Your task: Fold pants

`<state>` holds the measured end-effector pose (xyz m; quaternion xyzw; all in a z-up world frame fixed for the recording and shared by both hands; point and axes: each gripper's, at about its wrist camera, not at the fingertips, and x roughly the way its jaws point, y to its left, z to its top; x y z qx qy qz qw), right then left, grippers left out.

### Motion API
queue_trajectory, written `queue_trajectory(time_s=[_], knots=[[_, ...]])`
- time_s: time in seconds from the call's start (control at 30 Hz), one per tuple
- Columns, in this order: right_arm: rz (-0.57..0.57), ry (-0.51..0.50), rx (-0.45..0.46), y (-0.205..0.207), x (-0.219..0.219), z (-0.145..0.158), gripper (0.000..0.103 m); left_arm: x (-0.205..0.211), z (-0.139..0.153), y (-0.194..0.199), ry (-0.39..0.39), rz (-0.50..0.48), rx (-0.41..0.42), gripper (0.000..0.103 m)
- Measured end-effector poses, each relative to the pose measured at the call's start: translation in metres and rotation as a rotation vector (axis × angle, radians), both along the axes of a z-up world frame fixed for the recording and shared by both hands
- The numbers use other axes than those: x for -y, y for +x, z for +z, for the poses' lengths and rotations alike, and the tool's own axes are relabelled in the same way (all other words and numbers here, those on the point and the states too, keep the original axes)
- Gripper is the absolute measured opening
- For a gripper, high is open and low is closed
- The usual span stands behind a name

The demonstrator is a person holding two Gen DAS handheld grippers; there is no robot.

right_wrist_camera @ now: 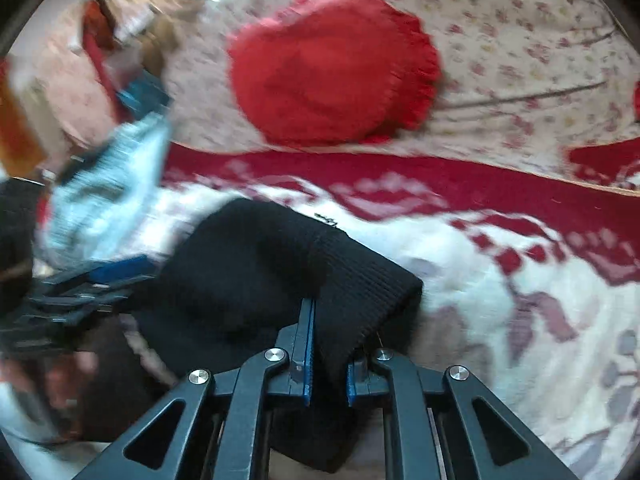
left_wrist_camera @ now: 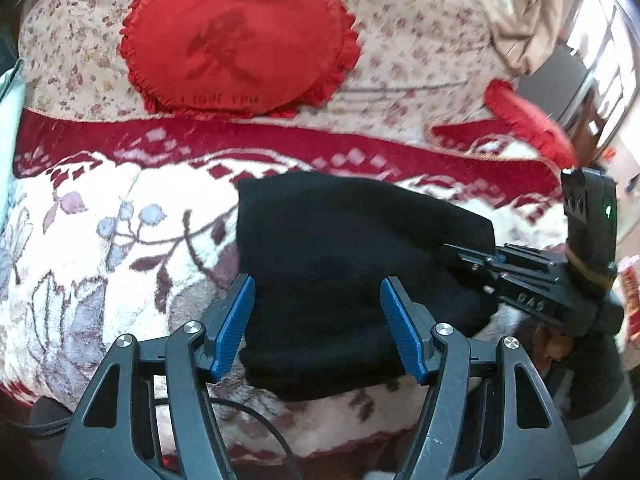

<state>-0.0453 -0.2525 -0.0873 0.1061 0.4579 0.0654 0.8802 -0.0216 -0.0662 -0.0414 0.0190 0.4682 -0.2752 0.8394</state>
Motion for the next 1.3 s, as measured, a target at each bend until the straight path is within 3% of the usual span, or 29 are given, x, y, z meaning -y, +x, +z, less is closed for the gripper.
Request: queue_trajectory(time_s=[0.1, 0.13, 0.17, 0.23, 0.37, 0.47, 0.57, 0.63, 0.77, 1.0, 1.1, 1.3], knots=[[-0.035, 0.087, 0.025, -0.003, 0.014, 0.003, 0.015, 0.003, -0.005, 0.000, 0.053, 0.007, 0.014, 0.065], [-0.047, 0.070, 0.037, -0.006, 0.016, 0.009, 0.025, 0.001, -0.005, 0.001, 0.057, 0.010, 0.005, 0.065], [-0.079, 0.026, 0.056, -0.010, 0.015, 0.020, 0.030, -0.001, -0.003, 0.001, 0.049, 0.016, 0.000, 0.065], [-0.109, -0.015, 0.102, -0.022, 0.015, 0.041, 0.032, -0.007, 0.004, 0.002, 0.018, 0.033, 0.006, 0.065], [-0.010, 0.057, 0.176, -0.044, -0.005, 0.065, 0.032, -0.006, 0.005, 0.004, 0.032, 0.070, 0.026, 0.065], [0.058, 0.005, 0.134, -0.042, -0.030, 0.049, 0.032, -0.002, -0.008, 0.004, 0.069, 0.083, -0.001, 0.065], [0.068, -0.062, 0.039, -0.034, -0.042, 0.014, 0.032, -0.002, -0.020, 0.002, 0.078, 0.098, -0.019, 0.065], [0.063, -0.020, 0.007, -0.032, -0.037, -0.007, 0.032, -0.001, -0.025, 0.001, 0.087, 0.103, -0.026, 0.067], [0.031, 0.074, -0.004, -0.031, -0.025, -0.003, 0.032, -0.001, -0.022, 0.000, 0.090, 0.107, -0.015, 0.067], [0.004, -0.021, 0.082, -0.036, -0.031, 0.032, 0.032, 0.004, -0.003, -0.003, 0.110, 0.082, 0.058, 0.067], [-0.015, -0.082, 0.069, -0.030, -0.034, 0.032, 0.032, 0.003, 0.001, -0.001, 0.095, 0.085, 0.061, 0.067], [-0.067, -0.048, 0.034, -0.017, -0.021, 0.019, 0.032, 0.001, -0.004, 0.006, 0.099, 0.091, 0.033, 0.067]])
